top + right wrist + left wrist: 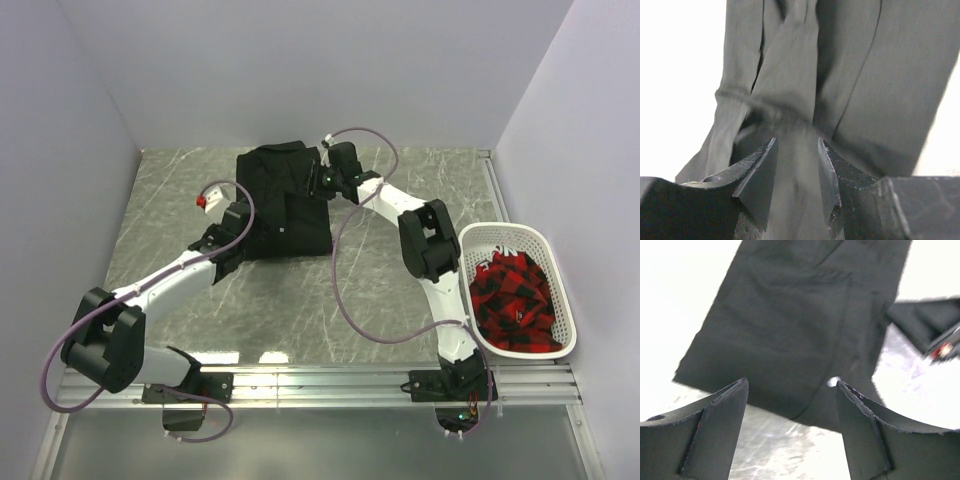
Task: Fold and stack the long sleeve shirts
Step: Fold the shirt
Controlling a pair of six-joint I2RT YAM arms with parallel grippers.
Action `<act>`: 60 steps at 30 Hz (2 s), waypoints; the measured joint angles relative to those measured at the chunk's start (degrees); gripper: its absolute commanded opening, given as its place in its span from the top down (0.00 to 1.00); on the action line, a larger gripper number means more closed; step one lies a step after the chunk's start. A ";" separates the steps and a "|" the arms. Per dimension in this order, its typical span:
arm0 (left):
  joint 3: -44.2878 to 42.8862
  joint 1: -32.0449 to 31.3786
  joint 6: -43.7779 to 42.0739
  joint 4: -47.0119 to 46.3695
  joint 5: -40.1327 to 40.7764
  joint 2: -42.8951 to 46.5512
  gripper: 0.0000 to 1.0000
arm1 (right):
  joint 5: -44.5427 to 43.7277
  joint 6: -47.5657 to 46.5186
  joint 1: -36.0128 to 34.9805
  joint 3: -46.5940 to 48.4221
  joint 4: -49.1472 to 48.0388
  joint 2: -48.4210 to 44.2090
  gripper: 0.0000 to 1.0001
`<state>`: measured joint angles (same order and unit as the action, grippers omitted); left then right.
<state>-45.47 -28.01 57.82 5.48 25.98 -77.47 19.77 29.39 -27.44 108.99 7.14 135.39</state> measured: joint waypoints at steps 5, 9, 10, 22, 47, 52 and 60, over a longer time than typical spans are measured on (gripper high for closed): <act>-2.91 0.00 -0.39 -0.09 0.17 0.02 0.23 | 3.39 2.58 0.04 -4.81 -0.37 -6.01 0.63; -3.10 0.00 -1.49 0.33 0.26 0.24 0.23 | 7.41 6.08 -0.07 -5.51 -3.98 -7.15 0.73; -3.10 0.00 -1.73 0.70 0.26 0.50 0.22 | 8.46 7.26 -0.09 -6.01 -5.01 -7.15 0.75; -3.10 0.00 -5.73 3.93 0.90 11.37 0.22 | 14.88 15.96 -1.16 -8.68 -10.54 -2.10 0.82; 0.26 0.00 -5.64 6.19 -0.20 9.66 0.21 | 12.66 22.97 2.10 -4.11 -16.79 7.30 0.60; 0.04 0.00 -5.62 6.51 -0.20 7.56 0.22 | 9.90 19.23 3.06 -13.53 -15.12 -2.32 0.57; -4.07 0.04 -5.40 6.45 -0.79 1.22 0.39 | 10.78 18.49 2.45 -26.05 -20.63 -22.05 0.56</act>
<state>-49.54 -27.97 52.42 11.92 25.19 -76.25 30.55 47.88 -24.99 82.94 -13.50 113.34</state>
